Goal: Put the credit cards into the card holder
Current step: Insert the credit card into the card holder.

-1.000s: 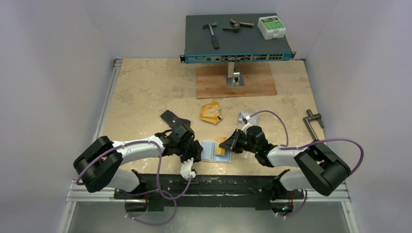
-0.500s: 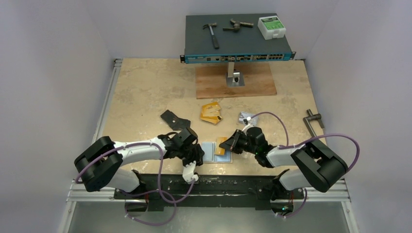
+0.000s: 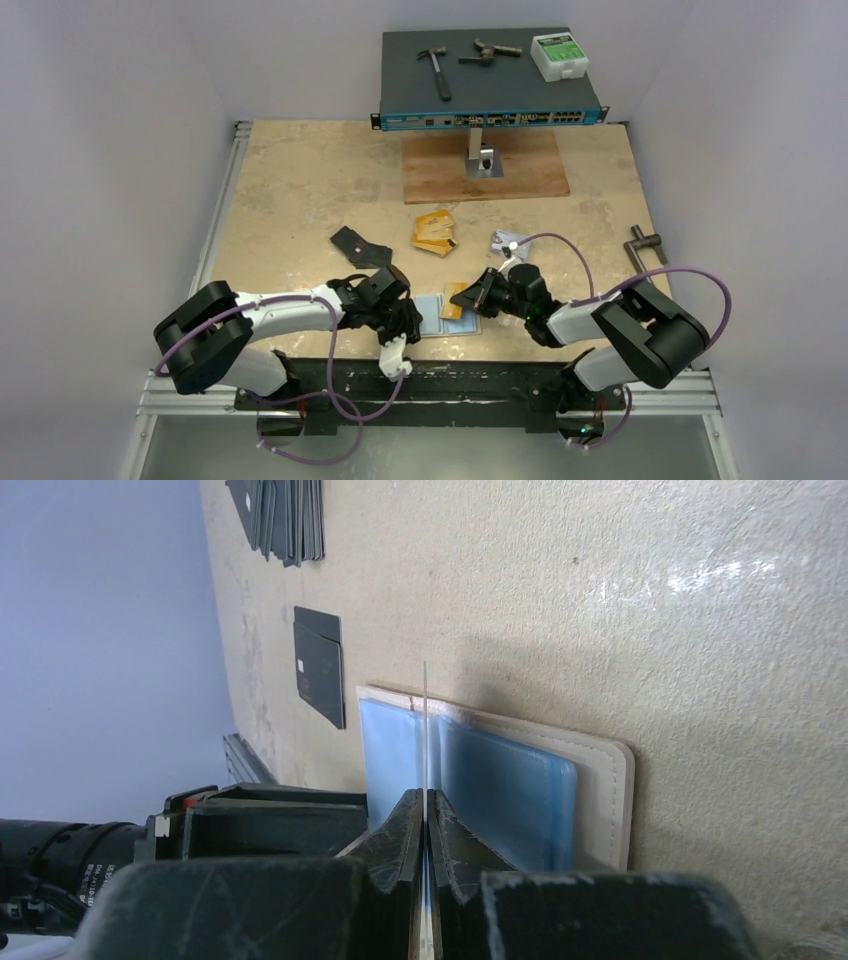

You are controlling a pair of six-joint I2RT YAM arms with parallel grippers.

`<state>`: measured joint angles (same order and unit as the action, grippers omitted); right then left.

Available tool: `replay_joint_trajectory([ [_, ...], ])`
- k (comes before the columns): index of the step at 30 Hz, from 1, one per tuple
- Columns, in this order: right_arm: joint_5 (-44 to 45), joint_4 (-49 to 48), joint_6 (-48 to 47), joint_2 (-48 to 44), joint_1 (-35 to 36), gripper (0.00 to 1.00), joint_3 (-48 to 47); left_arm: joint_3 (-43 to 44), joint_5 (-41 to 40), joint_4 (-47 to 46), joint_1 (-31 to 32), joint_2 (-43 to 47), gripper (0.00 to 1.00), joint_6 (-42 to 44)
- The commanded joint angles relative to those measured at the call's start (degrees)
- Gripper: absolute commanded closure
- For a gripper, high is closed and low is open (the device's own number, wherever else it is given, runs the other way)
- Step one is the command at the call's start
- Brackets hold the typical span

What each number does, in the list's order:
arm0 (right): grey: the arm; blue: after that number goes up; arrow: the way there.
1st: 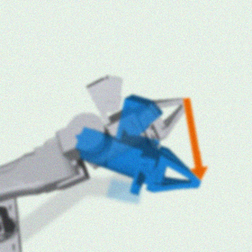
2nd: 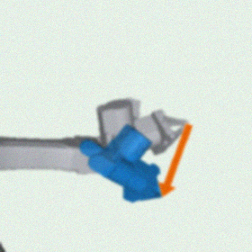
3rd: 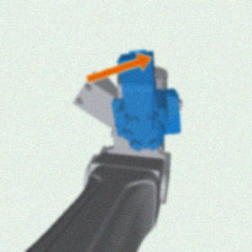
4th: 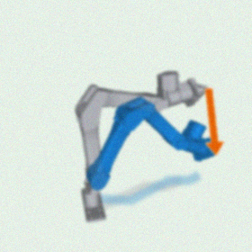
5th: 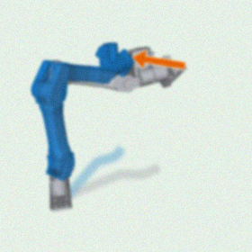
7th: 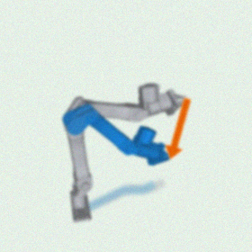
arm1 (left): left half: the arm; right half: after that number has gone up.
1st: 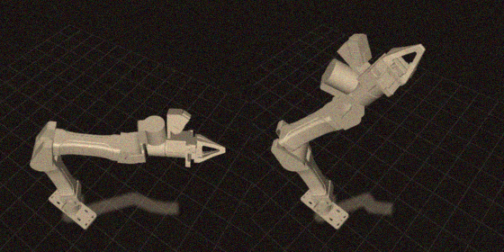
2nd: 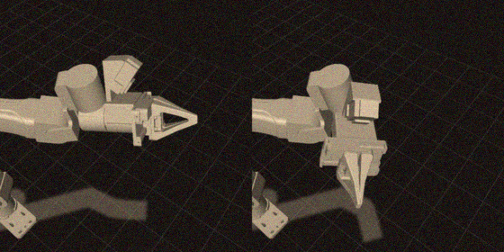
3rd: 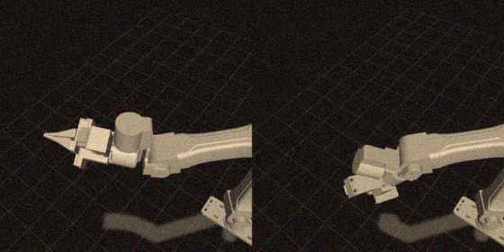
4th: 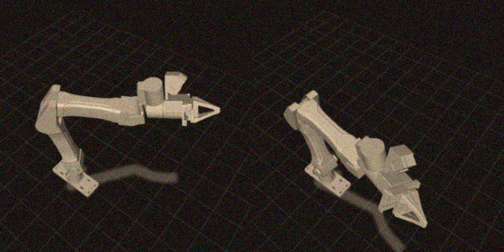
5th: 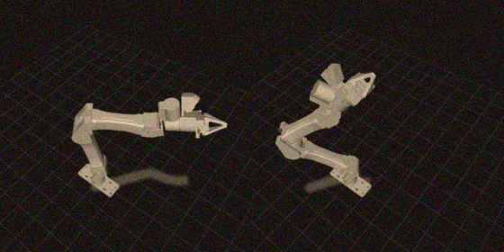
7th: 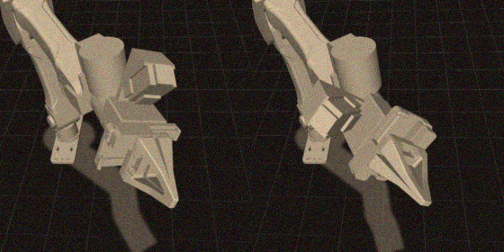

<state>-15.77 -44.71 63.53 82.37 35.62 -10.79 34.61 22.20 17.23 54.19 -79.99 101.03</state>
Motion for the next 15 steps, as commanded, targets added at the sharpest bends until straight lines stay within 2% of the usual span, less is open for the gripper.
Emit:
replay_joint_trajectory([
  [1,0.39,-0.52,-1.07,-0.10,0.22,1.00,-0.25,0.82,0.67,0.11,0.44,-0.70,0.62,-1.32],
  [15,-0.87,0.82,-4.23,1.01,2.81,1.00,-1.21,-0.24,0.39,-1.13,0.62,-0.06,0.63,-2.00],
])
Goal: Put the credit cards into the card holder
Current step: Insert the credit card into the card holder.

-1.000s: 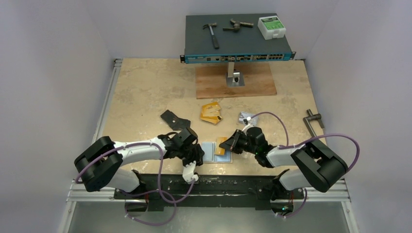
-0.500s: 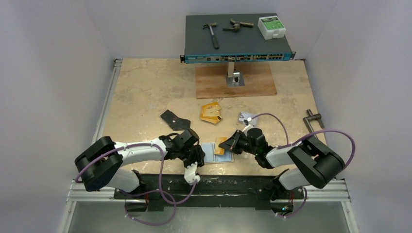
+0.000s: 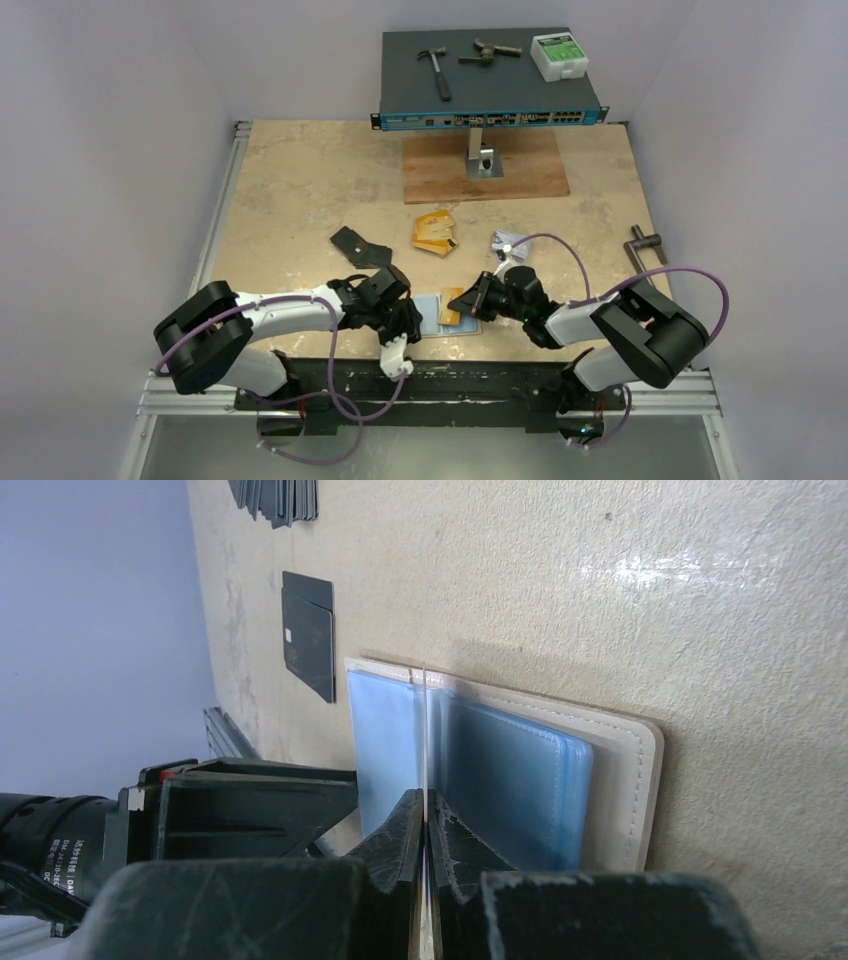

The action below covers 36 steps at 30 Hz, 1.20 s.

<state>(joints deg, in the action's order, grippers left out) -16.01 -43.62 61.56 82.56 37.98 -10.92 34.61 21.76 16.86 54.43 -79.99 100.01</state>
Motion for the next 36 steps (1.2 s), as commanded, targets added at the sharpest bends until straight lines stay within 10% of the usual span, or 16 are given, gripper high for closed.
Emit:
replay_joint_trajectory([
  [1,-0.74,-0.32,-2.27,0.76,0.46,1.00,-1.00,-0.25,0.79,-0.74,0.54,-0.12,0.63,-1.08],
  [36,-5.08,7.45,-5.77,2.52,1.01,1.00,-3.70,-0.68,-0.54,-1.11,2.18,0.71,0.68,-2.10],
])
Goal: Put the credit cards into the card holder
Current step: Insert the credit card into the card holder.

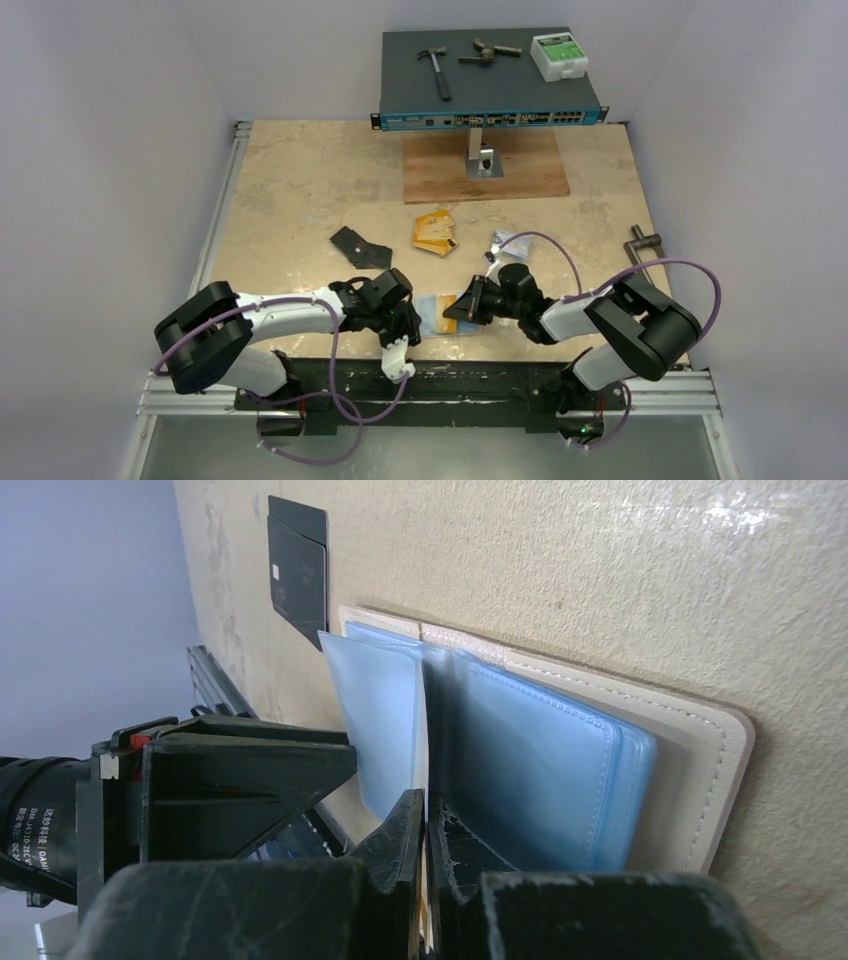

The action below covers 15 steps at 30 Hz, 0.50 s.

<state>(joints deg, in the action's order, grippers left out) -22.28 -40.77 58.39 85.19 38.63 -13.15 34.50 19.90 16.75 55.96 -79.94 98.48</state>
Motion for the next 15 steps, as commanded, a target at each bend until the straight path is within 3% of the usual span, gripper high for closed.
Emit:
replay_joint_trajectory([
  [1,1.33,4.94,-2.73,0.11,0.42,1.00,-1.79,-0.58,1.19,-0.95,0.70,0.66,0.69,-0.57],
  [8,3.82,9.10,-4.27,0.34,0.76,0.89,-5.63,-0.40,0.76,-0.54,1.34,0.99,0.70,-0.96],
  [15,8.11,19.95,-7.02,-1.49,1.99,0.77,-8.69,-0.44,0.55,-0.31,1.43,1.15,0.71,-1.19],
])
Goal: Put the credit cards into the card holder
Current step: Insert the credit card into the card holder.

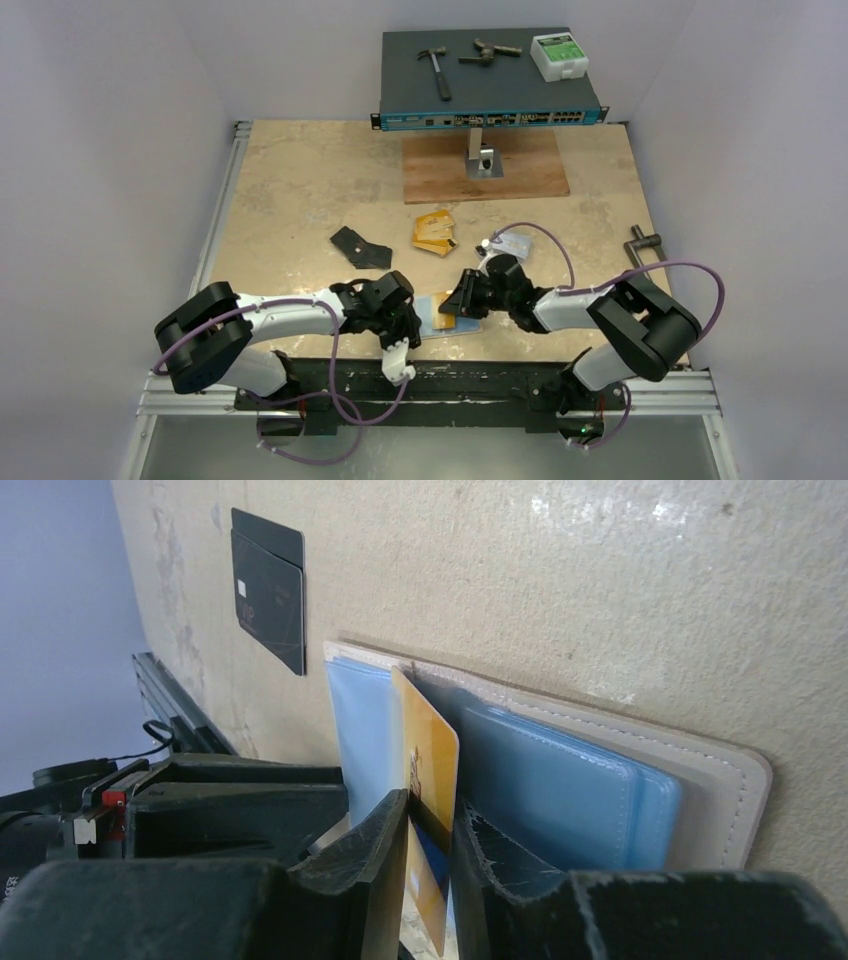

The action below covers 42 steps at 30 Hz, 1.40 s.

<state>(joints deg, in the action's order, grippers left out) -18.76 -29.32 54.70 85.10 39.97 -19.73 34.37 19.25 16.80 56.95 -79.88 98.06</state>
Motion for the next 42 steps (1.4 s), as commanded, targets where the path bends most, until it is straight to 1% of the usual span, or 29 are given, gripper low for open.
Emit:
replay_joint_trajectory([
  [1,5.29,10.26,-3.88,-2.06,0.66,0.76,-2.48,-0.39,1.22,-0.44,0.45,1.20,0.71,-0.81],
  [6,9.45,21.29,-7.25,-5.71,1.51,0.67,-6.25,-0.76,1.19,-0.42,0.53,1.41,0.71,-0.80],
  [9,10.19,25.59,-8.93,-7.17,1.55,0.61,-8.16,-0.97,1.22,-0.72,0.53,1.47,0.71,-0.86],
  [14,11.04,31.81,-12.19,-7.70,1.53,0.57,-12.17,-1.15,1.14,-0.87,0.53,1.48,0.71,-0.91],
  [19,10.84,37.26,-14.95,-6.52,2.06,0.57,-16.41,-1.02,0.88,-1.14,0.53,1.53,0.71,-1.19],
  [22,12.65,42.22,-16.69,-6.15,2.99,0.57,-19.27,-0.84,0.71,-1.39,0.53,1.49,0.71,-1.44],
  [27,14.65,49.03,-19.08,-8.01,2.98,0.57,-24.50,-0.41,0.48,-1.81,0.53,1.54,0.72,-2.18],
  [30,17.50,52.61,-20.51,-7.20,3.00,0.57,-27.24,-0.04,0.27,-2.02,0.53,1.58,0.72,-2.42],
  [33,18.68,53.90,-21.91,-5.79,2.96,0.57,-28.87,0.51,0.09,-2.12,0.53,1.48,0.72,-2.75],
  [37,22.62,54.55,-22.51,-4.78,2.96,0.58,-30.76,0.87,-0.11,-2.28,0.53,1.30,0.72,-2.94],
  [40,24.96,50.22,-21.85,-4.45,2.63,0.59,-30.26,0.60,-0.03,-2.78,0.53,1.13,0.73,-2.90],
  [42,24.63,46.77,-20.84,-2.97,2.65,0.64,-29.86,0.36,-0.04,-3.16,0.53,1.12,0.73,-2.79],
])
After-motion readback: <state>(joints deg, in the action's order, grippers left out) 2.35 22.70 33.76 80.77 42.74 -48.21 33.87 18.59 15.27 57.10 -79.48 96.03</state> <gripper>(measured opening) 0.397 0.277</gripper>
